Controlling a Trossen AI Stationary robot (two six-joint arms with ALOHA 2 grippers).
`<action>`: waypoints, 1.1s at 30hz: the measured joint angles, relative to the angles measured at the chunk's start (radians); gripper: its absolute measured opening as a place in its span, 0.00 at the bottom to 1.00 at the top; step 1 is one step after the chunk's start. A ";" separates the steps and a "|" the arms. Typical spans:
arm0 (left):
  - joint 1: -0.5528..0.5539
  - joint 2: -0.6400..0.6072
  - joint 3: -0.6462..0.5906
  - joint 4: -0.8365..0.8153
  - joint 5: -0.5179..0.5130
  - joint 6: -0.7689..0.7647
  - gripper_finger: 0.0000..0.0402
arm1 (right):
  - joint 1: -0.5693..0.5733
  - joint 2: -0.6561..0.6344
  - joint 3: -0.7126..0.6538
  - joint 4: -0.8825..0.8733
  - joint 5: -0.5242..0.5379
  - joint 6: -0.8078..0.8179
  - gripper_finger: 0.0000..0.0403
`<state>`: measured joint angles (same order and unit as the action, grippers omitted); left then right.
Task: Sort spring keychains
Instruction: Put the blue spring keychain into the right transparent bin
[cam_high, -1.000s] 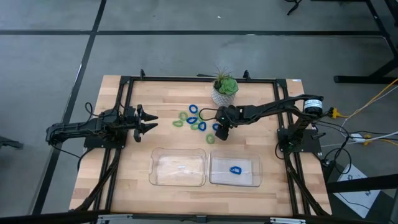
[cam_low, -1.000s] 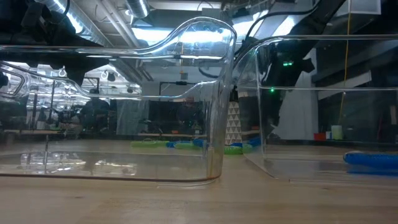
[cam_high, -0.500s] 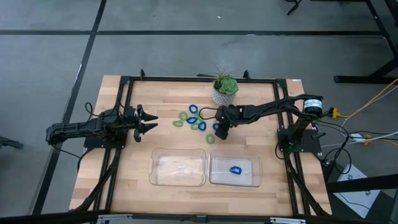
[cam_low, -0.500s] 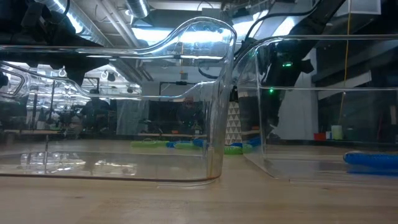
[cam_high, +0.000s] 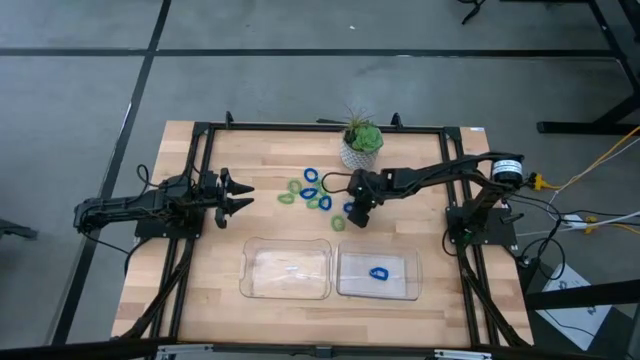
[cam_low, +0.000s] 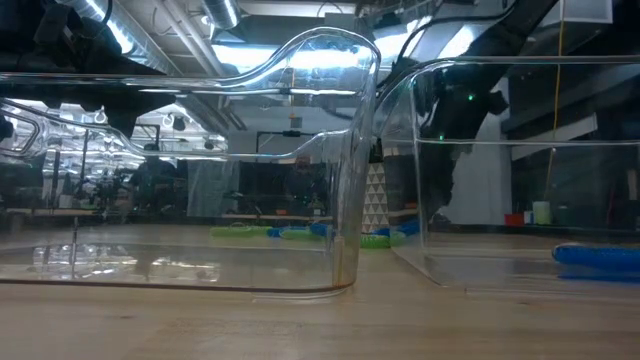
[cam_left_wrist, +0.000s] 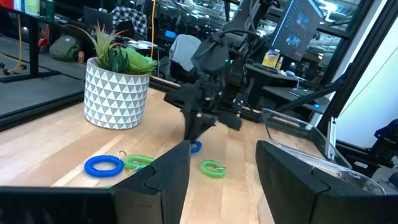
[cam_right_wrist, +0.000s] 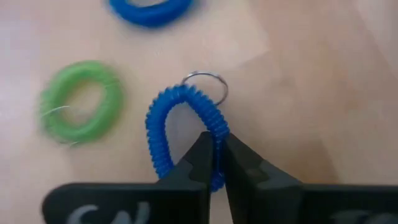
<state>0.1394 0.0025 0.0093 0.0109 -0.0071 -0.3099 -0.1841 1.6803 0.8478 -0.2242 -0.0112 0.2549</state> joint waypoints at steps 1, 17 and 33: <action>0.000 0.000 0.000 0.000 0.000 0.000 0.44 | 0.001 -0.012 0.000 0.004 -0.004 0.000 0.08; 0.000 0.000 0.000 0.000 0.000 0.000 0.44 | -0.001 -0.269 0.003 0.012 -0.102 0.083 0.08; 0.000 0.000 0.000 0.000 0.000 0.000 0.44 | -0.002 -0.628 0.004 0.093 -0.139 0.186 0.08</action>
<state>0.1392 0.0027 0.0092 0.0106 -0.0067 -0.3103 -0.1860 1.0523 0.8520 -0.1311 -0.1503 0.4405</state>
